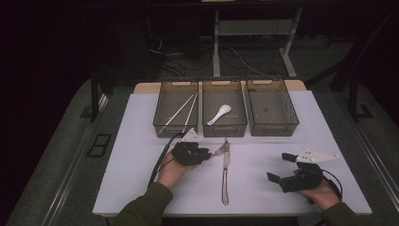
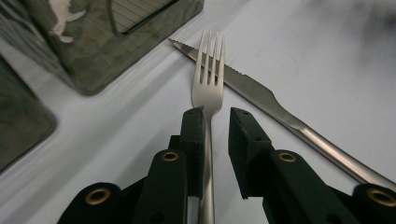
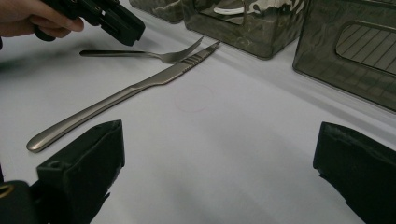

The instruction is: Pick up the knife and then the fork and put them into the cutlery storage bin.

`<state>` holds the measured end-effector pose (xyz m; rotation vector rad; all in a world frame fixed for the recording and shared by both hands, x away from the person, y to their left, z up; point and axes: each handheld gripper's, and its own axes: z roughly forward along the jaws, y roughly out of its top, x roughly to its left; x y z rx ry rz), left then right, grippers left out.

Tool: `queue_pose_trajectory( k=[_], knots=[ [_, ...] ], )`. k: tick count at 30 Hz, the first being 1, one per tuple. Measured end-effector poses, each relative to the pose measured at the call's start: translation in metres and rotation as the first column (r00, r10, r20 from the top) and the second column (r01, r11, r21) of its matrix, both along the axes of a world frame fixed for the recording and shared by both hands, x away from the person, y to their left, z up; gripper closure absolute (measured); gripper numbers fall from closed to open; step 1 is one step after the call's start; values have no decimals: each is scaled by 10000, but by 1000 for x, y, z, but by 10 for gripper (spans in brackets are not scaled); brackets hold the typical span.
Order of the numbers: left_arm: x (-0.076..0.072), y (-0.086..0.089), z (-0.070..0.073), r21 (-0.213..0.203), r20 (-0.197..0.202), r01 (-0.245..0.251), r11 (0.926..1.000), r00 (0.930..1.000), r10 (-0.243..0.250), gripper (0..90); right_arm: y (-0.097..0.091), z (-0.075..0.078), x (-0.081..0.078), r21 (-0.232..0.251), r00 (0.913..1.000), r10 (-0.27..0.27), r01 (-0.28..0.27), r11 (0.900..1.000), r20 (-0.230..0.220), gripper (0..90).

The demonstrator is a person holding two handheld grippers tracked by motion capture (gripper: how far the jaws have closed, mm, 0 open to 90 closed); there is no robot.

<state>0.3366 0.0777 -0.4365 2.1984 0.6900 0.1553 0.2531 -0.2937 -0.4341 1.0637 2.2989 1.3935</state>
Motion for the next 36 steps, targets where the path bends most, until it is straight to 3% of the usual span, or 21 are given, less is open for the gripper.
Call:
queue_pose_trajectory(
  k=[4, 8, 12, 20, 25, 36],
  knots=[
    [1, -2, -4, 238, 54, -25, 9997, 10000, 24, 751, 0, 0, 0, 3, 10000, 5, -5, 10000, 0, 20],
    [0, -3, -8, 146, 29, -117, 9998, 9999, 116, 771, 0, 0, 0, -2, 10000, 8, -8, 10000, -14, 20],
    [0, -6, -11, 475, 106, 67, 9989, 9999, -72, 790, 0, 0, 0, 2, 10000, 3, -3, 10000, -7, 20],
    [-3, -8, -14, 945, 669, 348, 9949, 9969, -412, 839, 1, 0, 0, 7, 10000, 17, -17, 10000, -7, 20],
    [-4, -9, -12, 1076, 800, 422, 9933, 9955, -509, 846, 0, 0, -1, 47, 10000, 16, -16, 10000, 18, 20],
    [-11, -8, 5, 424, 786, 750, 9963, 9938, -782, 849, -1, 1, 0, 203, 10000, -29, 29, 9998, -3, 20]
  ],
)
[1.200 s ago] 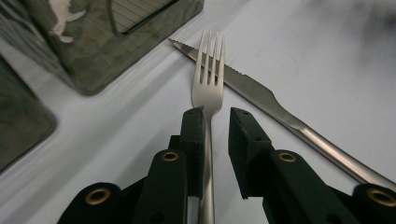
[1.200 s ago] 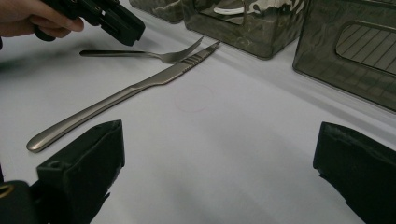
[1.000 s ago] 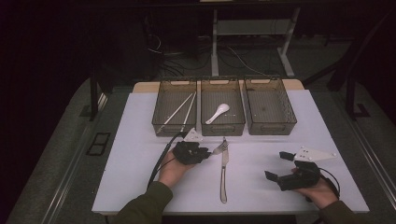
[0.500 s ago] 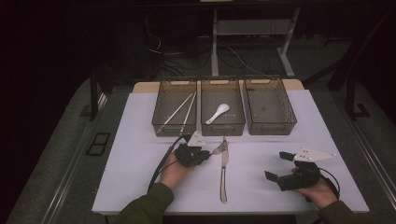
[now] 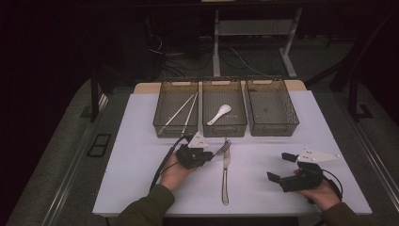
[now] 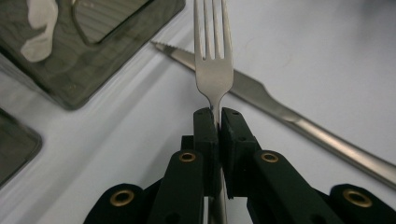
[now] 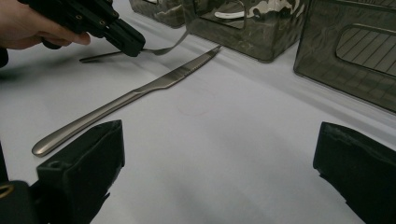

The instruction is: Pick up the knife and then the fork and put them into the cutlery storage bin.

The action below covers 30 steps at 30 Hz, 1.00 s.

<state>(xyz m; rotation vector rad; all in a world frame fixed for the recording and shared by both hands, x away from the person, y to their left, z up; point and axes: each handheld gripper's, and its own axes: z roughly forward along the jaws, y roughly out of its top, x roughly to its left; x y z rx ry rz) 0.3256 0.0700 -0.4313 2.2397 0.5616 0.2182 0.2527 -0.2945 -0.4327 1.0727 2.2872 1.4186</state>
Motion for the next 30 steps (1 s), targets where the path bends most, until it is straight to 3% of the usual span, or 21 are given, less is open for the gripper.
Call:
queue_pose_trajectory(
  k=[6, 15, 25, 30],
  knots=[
    [-8, 2, 15, -708, 182, 155, 9974, 9997, -142, 849, -1, 1, 1, 90, 9998, -145, 146, 9999, -112, 20],
    [-16, -1, 22, -857, 181, 400, 9955, 9991, -386, 849, 0, 10, 5, 410, 9987, -236, 254, 9988, -451, 21],
    [-22, -13, 25, -794, 233, 373, 9961, 9991, -356, 849, 16, 22, 20, 980, 9976, -331, 390, 9944, -615, 186],
    [-26, -19, 26, -781, 370, 320, 9964, 9989, -292, 849, 32, 29, 28, 1462, 9968, 35, 82, 9892, -793, 282]
  ],
)
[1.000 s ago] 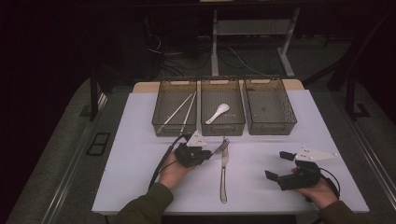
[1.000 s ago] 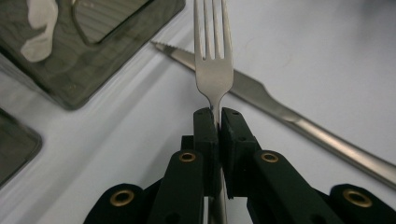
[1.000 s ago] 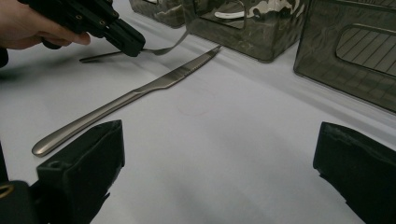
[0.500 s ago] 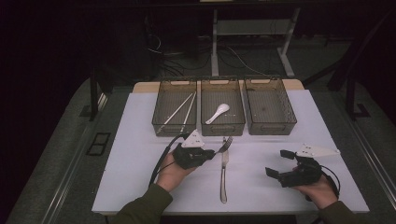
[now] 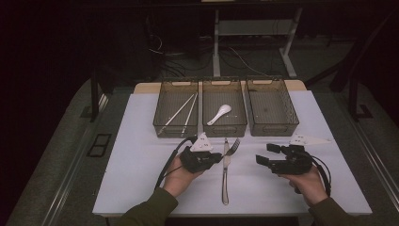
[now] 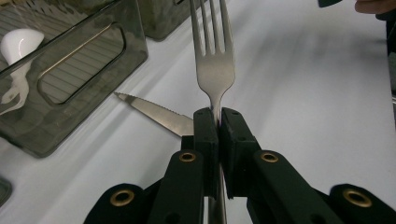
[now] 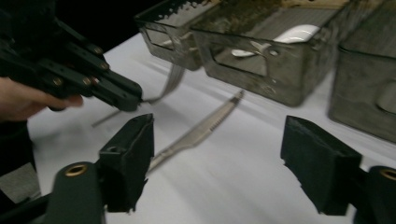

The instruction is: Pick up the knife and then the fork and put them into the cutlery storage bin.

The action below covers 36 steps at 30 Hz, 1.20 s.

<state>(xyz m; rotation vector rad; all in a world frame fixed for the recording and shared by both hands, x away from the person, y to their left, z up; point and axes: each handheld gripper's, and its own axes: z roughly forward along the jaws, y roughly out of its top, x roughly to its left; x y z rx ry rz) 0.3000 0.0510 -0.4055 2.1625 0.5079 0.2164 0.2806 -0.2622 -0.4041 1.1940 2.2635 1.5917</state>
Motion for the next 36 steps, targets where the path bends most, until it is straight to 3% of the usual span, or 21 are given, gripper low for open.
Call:
queue_pose_trajectory(
  k=[7, 18, 27, 31, 33, 36],
  knots=[
    [-1, -5, -1, 197, 100, 37, 9998, 9999, -39, 849, 24, 6, 13, 427, 9990, 394, -384, 9983, -232, 389],
    [-3, -6, 0, 234, 317, -86, 9997, 9995, 78, 849, 53, 3, 29, 534, 9930, 814, -770, 9956, -856, 579],
    [-4, -6, 3, 213, 638, -103, 9997, 9979, 89, 848, 58, 1, 36, 867, 9889, 975, -880, 9923, -1122, 776],
    [-3, -3, 5, 66, 660, -151, 9999, 9977, 146, 844, 58, 2, 36, 961, 9894, 975, -873, 9915, -1074, 824],
    [-3, -2, 6, -229, 620, -292, 9993, 9976, 305, 842, 57, 1, 36, 1115, 9895, 1013, -896, 9897, -1033, 873],
    [-1, 2, 8, -402, 573, -250, 9989, 9980, 273, 844, 58, 3, 35, 1245, 9914, 989, -878, 9883, -861, 876]
  ],
)
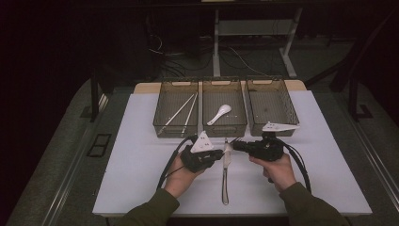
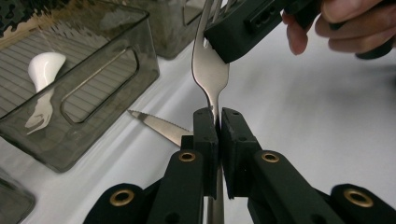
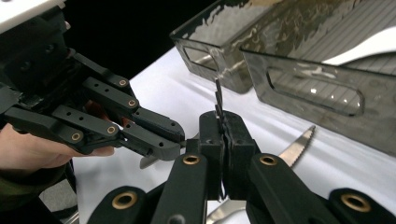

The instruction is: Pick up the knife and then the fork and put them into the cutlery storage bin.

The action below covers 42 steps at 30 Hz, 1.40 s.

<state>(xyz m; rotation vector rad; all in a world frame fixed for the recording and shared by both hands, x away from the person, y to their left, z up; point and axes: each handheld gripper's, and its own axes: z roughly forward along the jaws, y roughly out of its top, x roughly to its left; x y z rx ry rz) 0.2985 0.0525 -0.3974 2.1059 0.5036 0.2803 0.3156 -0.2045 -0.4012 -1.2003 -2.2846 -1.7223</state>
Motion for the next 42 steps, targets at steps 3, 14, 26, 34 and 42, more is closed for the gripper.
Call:
queue_pose_trajectory(
  k=[3, 14, 26, 34, 42],
  knots=[
    [1, 1, 0, -108, -87, 9, 9999, 10000, -10, 843, 0, 0, 0, 110, 10000, -24, 24, 9999, 16, 879],
    [-2, 18, 0, -1051, -553, 338, 9939, 9977, -398, 630, -11, 6, -3, 358, 9975, -511, 494, 9981, 487, 881],
    [-10, 72, -1, -1327, -875, 92, 9911, 9959, -210, 441, -41, 18, -1, 299, 9878, -1245, 1222, 9921, 940, 880],
    [-19, 99, -11, -1139, -895, -110, 9934, 9960, 8, 324, -72, 33, 4, 427, 9728, -1971, 1933, 9802, 1215, 880],
    [-26, 113, -23, -1186, -938, -449, 9919, 9950, 338, 148, -107, 48, 15, 520, 9493, -2772, 2724, 9608, 1485, 880]
  ],
)
